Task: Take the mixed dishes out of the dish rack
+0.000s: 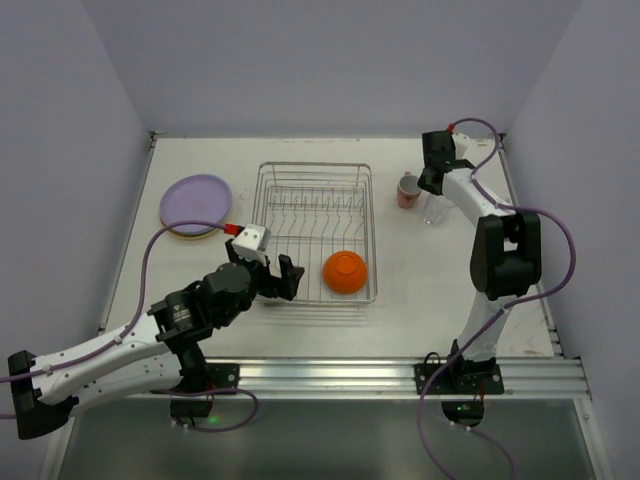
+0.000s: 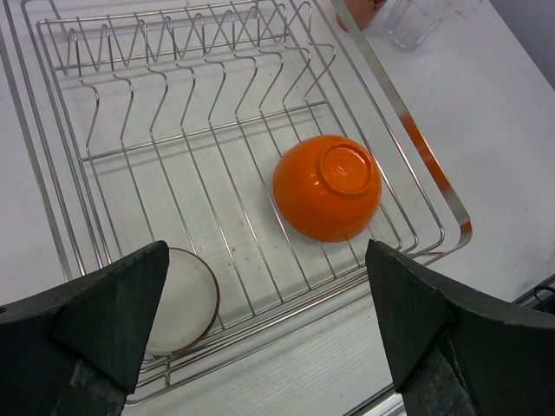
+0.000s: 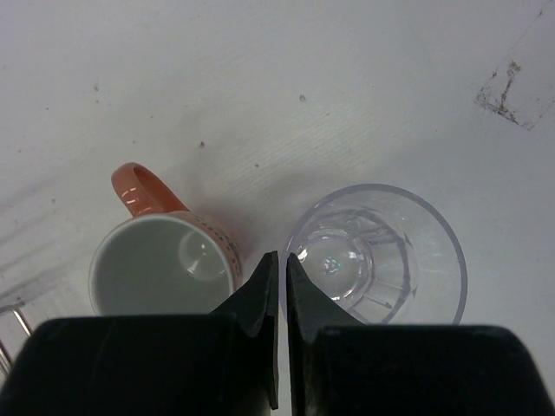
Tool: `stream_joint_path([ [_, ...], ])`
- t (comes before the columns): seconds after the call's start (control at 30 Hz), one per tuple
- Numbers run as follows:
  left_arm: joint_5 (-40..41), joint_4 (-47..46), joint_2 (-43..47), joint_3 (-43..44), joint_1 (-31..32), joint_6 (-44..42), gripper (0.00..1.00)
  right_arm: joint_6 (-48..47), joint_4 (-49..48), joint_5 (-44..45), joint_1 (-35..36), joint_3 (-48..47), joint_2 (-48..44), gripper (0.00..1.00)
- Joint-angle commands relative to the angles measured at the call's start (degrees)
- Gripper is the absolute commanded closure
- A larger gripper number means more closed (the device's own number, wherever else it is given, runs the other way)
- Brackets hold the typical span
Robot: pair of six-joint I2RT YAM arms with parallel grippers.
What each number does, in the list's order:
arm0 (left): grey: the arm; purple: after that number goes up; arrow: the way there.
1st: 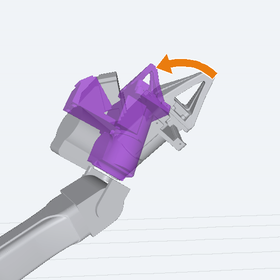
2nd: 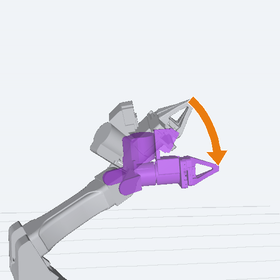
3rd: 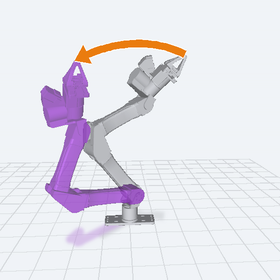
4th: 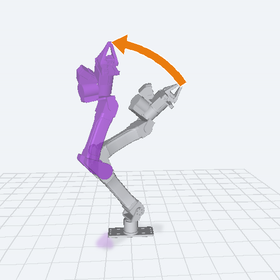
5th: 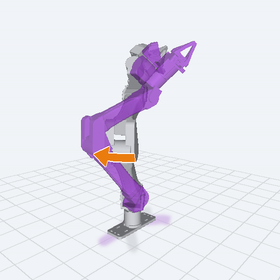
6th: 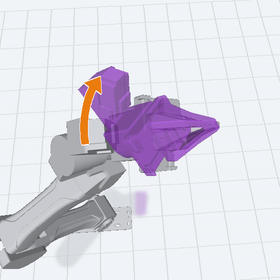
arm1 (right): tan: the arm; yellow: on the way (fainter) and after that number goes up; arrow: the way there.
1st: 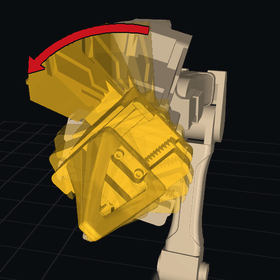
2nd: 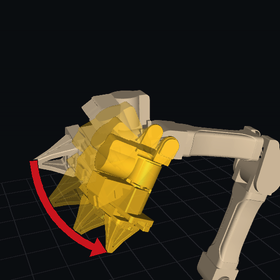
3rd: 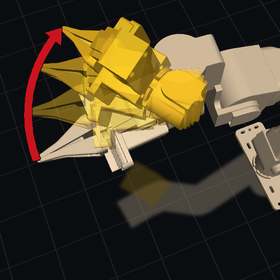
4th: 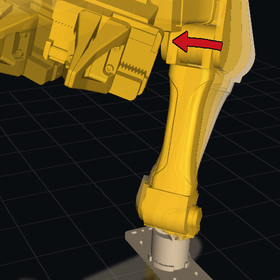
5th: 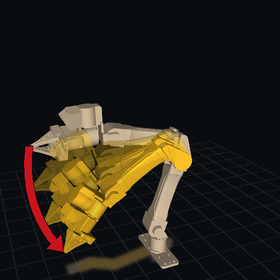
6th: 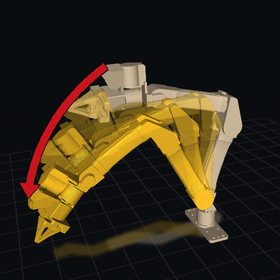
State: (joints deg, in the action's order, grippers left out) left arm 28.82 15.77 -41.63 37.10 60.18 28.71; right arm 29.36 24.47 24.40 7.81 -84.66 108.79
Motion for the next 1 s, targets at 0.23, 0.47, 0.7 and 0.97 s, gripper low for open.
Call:
stream_joint_path([
  [0.23,1.4,-2.6,-1.3,0.8,0.3,-1.1,0.00,-0.2,0.1,0.3,-0.3,-6.7,2.8,0.86],
  [0.47,1.4,-2.1,0.1,0.1,0.3,-0.8,0.00,-0.1,0.2,-1.6,-0.3,-5.9,2.6,0.76],
  [0.7,2.0,-0.7,1.3,0.1,0.3,-0.6,0.00,0.3,0.4,-4.2,-0.3,-3.3,0.2,0.68],
  [0.97,2.0,1.1,0.1,2.5,0.3,-1.1,0.00,0.7,0.4,-6.1,-0.3,2.2,-7.6,0.67],
])
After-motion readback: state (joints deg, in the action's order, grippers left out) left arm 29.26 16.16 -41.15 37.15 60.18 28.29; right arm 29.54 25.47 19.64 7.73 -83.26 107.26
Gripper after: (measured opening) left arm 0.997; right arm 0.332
